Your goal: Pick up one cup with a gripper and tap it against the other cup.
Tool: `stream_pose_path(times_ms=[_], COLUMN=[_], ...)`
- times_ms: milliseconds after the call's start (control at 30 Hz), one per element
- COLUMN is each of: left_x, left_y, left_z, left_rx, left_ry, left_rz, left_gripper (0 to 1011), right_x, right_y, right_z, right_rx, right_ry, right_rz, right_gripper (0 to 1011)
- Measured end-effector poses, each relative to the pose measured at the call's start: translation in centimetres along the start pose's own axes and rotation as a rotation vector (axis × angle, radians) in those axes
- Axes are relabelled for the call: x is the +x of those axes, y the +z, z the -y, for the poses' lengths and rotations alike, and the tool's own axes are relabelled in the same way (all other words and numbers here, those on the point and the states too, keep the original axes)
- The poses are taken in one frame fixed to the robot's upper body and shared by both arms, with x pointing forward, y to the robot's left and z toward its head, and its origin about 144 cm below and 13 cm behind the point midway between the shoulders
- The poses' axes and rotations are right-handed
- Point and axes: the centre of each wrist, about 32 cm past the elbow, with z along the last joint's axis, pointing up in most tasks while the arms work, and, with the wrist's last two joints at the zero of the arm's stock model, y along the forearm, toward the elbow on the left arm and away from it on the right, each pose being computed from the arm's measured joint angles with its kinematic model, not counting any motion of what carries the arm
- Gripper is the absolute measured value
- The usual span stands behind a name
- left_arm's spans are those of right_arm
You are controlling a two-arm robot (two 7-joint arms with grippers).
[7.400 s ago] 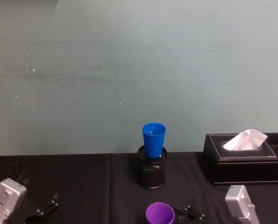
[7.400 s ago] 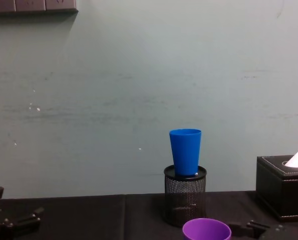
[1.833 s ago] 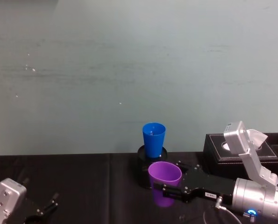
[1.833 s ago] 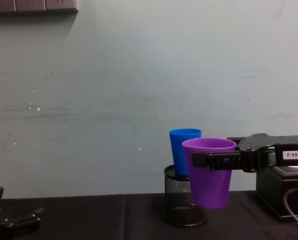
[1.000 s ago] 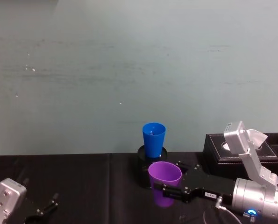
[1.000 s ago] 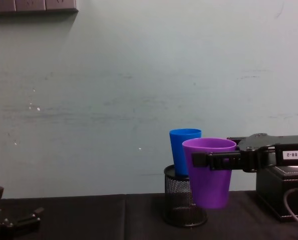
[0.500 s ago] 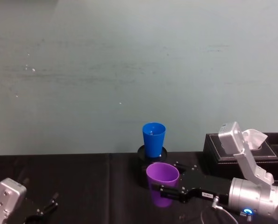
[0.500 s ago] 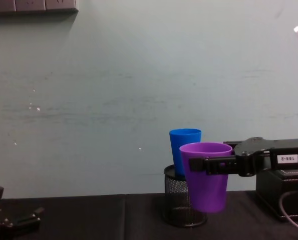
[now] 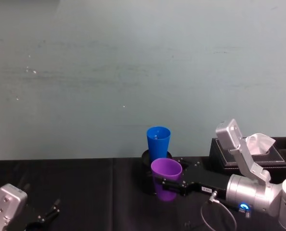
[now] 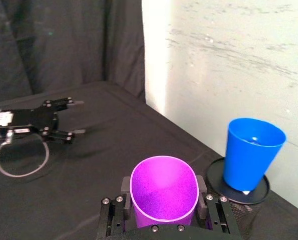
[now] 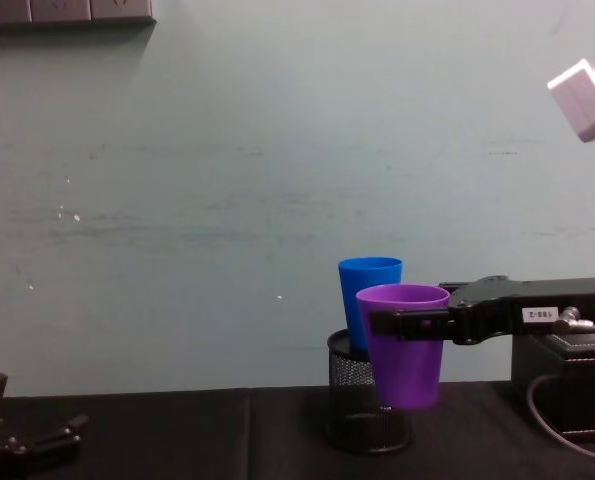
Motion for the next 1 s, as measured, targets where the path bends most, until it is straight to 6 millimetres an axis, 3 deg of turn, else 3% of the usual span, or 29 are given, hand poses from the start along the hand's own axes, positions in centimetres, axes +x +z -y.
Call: stream_pose_path(times_ms=[1000], left_x=[0.00], left_y=[0.00], left_z=[0.00], left_rx=[0.000], left_ry=[0.000], left_rz=[0.000], left_gripper=[1000], right_x=[0.33], right_y=[-0.13], right_z=[-0.30], right_rx=[0.002], right_ry=[-0.012], right_rz=[-0.004], right_gripper=[729])
